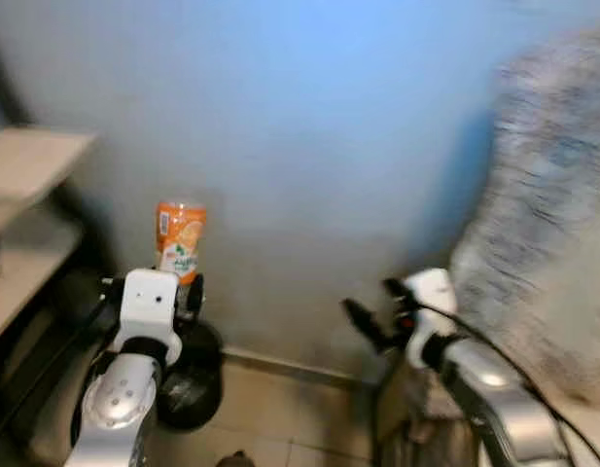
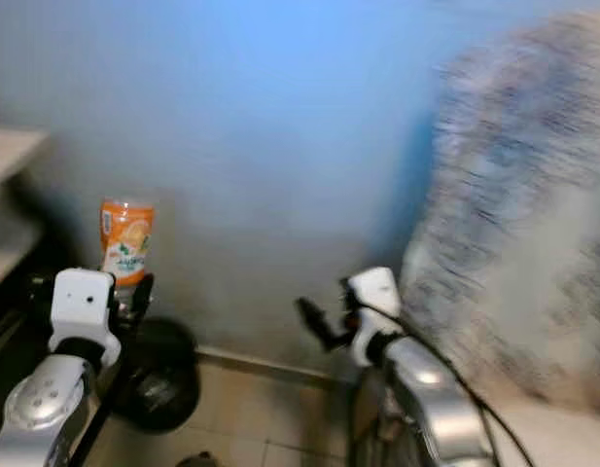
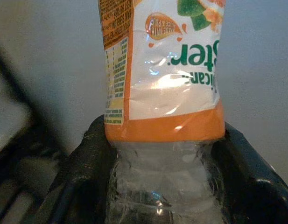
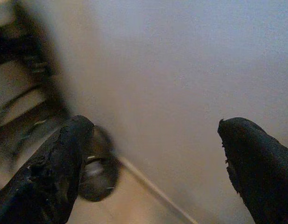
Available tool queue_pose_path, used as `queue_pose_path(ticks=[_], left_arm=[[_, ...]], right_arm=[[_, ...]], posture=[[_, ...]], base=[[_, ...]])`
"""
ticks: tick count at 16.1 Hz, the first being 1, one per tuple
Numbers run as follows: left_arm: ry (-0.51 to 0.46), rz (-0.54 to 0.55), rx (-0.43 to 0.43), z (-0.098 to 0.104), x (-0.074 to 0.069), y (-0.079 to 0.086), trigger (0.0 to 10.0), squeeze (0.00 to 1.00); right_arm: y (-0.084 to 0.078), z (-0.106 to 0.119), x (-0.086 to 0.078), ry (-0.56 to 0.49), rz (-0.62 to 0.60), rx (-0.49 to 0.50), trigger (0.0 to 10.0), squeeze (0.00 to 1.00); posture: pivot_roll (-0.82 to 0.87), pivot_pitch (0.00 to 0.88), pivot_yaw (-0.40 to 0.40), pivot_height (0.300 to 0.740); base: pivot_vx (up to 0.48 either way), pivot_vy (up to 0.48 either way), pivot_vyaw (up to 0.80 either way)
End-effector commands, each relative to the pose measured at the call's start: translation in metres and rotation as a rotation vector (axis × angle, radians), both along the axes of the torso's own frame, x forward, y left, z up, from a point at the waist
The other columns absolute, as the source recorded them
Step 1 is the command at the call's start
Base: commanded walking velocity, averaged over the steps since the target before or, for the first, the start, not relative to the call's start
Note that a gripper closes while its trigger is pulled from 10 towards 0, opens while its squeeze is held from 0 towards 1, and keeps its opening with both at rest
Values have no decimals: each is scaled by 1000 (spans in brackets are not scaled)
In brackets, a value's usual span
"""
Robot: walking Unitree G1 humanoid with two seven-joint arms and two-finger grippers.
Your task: Clean up the room
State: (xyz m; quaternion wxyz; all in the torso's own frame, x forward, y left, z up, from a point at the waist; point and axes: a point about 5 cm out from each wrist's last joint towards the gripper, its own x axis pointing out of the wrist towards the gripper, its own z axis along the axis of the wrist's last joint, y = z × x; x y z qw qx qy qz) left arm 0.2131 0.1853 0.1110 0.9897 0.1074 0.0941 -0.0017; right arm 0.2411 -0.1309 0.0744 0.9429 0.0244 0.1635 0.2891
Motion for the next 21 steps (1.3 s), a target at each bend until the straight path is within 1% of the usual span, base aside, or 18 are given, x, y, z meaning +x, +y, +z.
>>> queue_pose_path(ticks=[1, 3, 11, 12, 14, 19, 21], left_arm=[[-18, -6, 2, 4, 0, -3, 10000, 0], [-12, -6, -11, 3, -2, -3, 10000, 0], [17, -26, -26, -3, -6, -4, 10000, 0], [18, -26, -27, -3, -5, -3, 10000, 0], [14, -42, -25, -1, -3, -3, 10000, 0], [10, -51, -33, -1, 1, -5, 10000, 0], [46, -75, -40, -7, -1, -7, 10000, 0]], right_arm=[[-4, -3, -1, -1, 2, -17, 10000, 0], [-4, -4, -1, 1, -2, -16, 10000, 0], [-6, -5, 0, -1, 8, -31, 10000, 0], [-5, -4, 1, -17, 12, -42, 10000, 0], [-8, -3, 2, -23, -36, -27, 10000, 0], [-12, -4, 3, -25, -68, -35, 10000, 0], [-14, -5, 4, -29, -73, -52, 10000, 0]], posture=[[131, 0, -36, 740], [124, 0, -30, 740], [122, 0, -34, 740], [123, 0, -28, 740], [124, 0, -24, 740], [120, 0, -29, 740], [113, 0, -32, 740]], base=[[0, 0, 800], [0, 0, 800], [268, 0, 800], [274, 0, 575], [274, 0, 0], [268, 0, 0], [0, 0, 0]])
